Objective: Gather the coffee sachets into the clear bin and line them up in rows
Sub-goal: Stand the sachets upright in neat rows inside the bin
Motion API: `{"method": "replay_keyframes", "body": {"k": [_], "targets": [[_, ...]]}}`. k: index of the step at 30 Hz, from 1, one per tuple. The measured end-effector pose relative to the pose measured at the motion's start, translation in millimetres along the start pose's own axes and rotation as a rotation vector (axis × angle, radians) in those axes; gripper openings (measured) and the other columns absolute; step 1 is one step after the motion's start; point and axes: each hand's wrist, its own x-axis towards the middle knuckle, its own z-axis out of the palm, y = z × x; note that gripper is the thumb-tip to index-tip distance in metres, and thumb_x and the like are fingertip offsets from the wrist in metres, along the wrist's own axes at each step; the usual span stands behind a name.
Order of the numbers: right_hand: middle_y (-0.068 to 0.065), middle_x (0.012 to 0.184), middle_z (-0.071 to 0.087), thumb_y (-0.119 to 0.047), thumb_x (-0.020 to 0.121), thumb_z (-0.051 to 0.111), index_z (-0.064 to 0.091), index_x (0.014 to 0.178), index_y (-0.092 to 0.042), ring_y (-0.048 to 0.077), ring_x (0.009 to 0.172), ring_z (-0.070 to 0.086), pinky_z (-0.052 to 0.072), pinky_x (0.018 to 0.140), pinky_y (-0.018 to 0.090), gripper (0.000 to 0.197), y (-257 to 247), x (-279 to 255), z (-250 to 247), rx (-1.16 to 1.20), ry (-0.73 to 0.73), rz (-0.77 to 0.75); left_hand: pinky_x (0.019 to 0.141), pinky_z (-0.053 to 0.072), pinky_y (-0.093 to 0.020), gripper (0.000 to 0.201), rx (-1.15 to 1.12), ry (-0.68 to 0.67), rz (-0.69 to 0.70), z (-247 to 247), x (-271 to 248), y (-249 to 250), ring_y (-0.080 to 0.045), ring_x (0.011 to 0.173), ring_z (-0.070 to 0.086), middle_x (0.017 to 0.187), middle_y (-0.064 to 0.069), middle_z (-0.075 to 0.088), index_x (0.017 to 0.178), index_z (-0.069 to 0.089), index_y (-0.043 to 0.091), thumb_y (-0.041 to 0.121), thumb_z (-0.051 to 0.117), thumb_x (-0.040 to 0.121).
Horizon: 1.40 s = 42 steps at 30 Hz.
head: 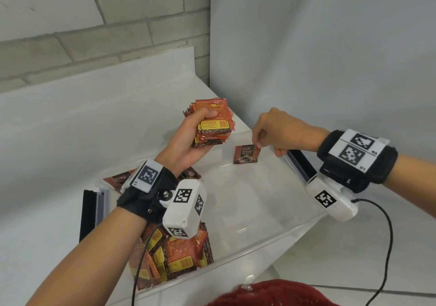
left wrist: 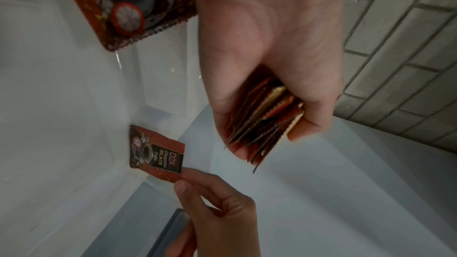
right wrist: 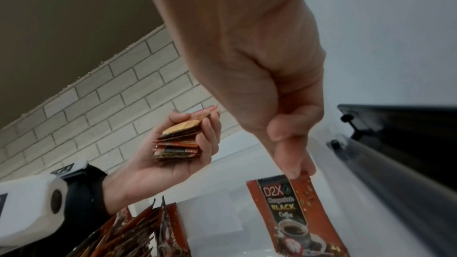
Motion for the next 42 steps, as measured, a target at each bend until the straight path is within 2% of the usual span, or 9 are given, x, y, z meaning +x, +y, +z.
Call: {"method": "replay_keyframes", "body": {"k": [3,6,12,21,27,31,35,39,42], "targets": [[-0.003,0.057,0.059,0.000,0.087,0.062,0.071,0.091,-0.004,0.012,0.035,0.057,0.044,0.040,0.013,0.011,5.9,-3.9,-4.0,0.047,0.020,0.013,0.074,0.054,-0.031,0.025,-0.029,0.010,-0.006,-0.9,1.0,-0.4,-0.024,0.087,0.068,0.100,-0.012,0.068,0.113,0.059,0.010,0.009,0.050,0.090],[0.011,0.072,0.072,-0.006,0.088,0.062,0.071,0.090,-0.011,0.012,0.038,0.060,0.042,0.043,0.012,0.010,9.4,-10.2,-14.7,0.143,0.031,0.013,0.074,0.054,-0.031,0.038,-0.030,0.013,-0.006,-2.7,2.9,-0.4,-0.025,0.093,0.065,0.102,-0.010,0.067,0.120,0.058,0.014,0.009,0.057,0.083],[0.002,0.089,0.075,-0.040,0.088,0.063,0.065,0.103,-0.014,0.015,0.045,0.055,0.043,0.040,0.020,0.030,-17.2,-33.3,-26.1,0.819,0.136,-0.078,0.071,0.055,-0.031,0.040,0.027,-0.060,-0.001,-2.4,3.1,-0.7,-0.022,0.091,0.066,0.103,-0.006,0.070,0.117,0.060,0.019,0.004,0.062,0.079],[0.000,0.086,0.068,-0.020,0.085,0.073,0.056,0.120,-0.013,0.009,0.043,0.049,0.038,0.038,0.018,0.040,-27.8,-28.3,-1.2,0.951,0.142,-0.001,0.077,0.055,-0.035,0.025,0.020,-0.143,0.004,-1.2,0.1,-1.6,-0.023,0.093,0.067,0.107,-0.009,0.068,0.111,0.058,0.018,0.025,0.054,0.087],[-0.005,0.071,0.070,-0.010,0.084,0.071,0.069,0.089,-0.010,0.007,0.053,0.055,0.044,0.048,0.016,0.005,-20.1,-38.3,-10.6,1.007,0.355,-0.162,0.066,0.052,-0.030,0.065,0.028,-0.136,-0.049,0.7,0.8,0.4,-0.022,0.076,0.065,0.103,-0.015,0.064,0.132,0.050,0.006,0.053,0.047,0.087],[0.007,0.080,0.074,-0.012,0.079,0.074,0.074,0.088,-0.010,0.013,0.068,0.067,0.051,0.064,0.018,0.010,-17.5,-40.2,-11.7,0.933,0.470,-0.316,0.064,0.055,-0.030,0.045,-0.010,-0.192,-0.089,-2.5,1.0,-0.9,-0.024,0.072,0.066,0.090,-0.015,0.066,0.108,0.068,0.011,0.042,0.070,0.076],[0.002,0.099,0.073,-0.003,0.083,0.069,0.075,0.095,-0.018,0.014,0.095,0.069,0.052,0.085,0.021,0.020,-12.2,-36.5,-2.4,0.791,0.452,-0.436,0.064,0.055,-0.032,0.046,-0.034,-0.292,-0.121,-2.8,-1.6,-2.5,-0.027,0.074,0.067,0.094,-0.016,0.067,0.105,0.066,0.012,0.023,0.084,0.064],[-0.003,0.108,0.071,0.001,0.088,0.063,0.073,0.105,-0.017,0.010,0.104,0.066,0.052,0.087,0.020,0.026,-8.4,-33.6,4.1,0.758,0.388,-0.421,0.069,0.058,-0.033,0.036,-0.044,-0.243,-0.048,-2.7,-1.8,-0.8,-0.025,0.091,0.068,0.100,-0.010,0.068,0.107,0.066,0.018,0.001,0.067,0.075],[-0.005,0.094,0.074,0.000,0.092,0.057,0.070,0.110,-0.012,0.010,0.089,0.068,0.053,0.079,0.018,0.025,-9.8,-34.5,4.5,0.918,0.394,-0.296,0.078,0.056,-0.035,0.040,-0.077,-0.206,0.002,-0.8,-1.3,-2.1,-0.026,0.098,0.067,0.111,-0.012,0.063,0.117,0.060,0.023,0.004,0.053,0.083]]}}
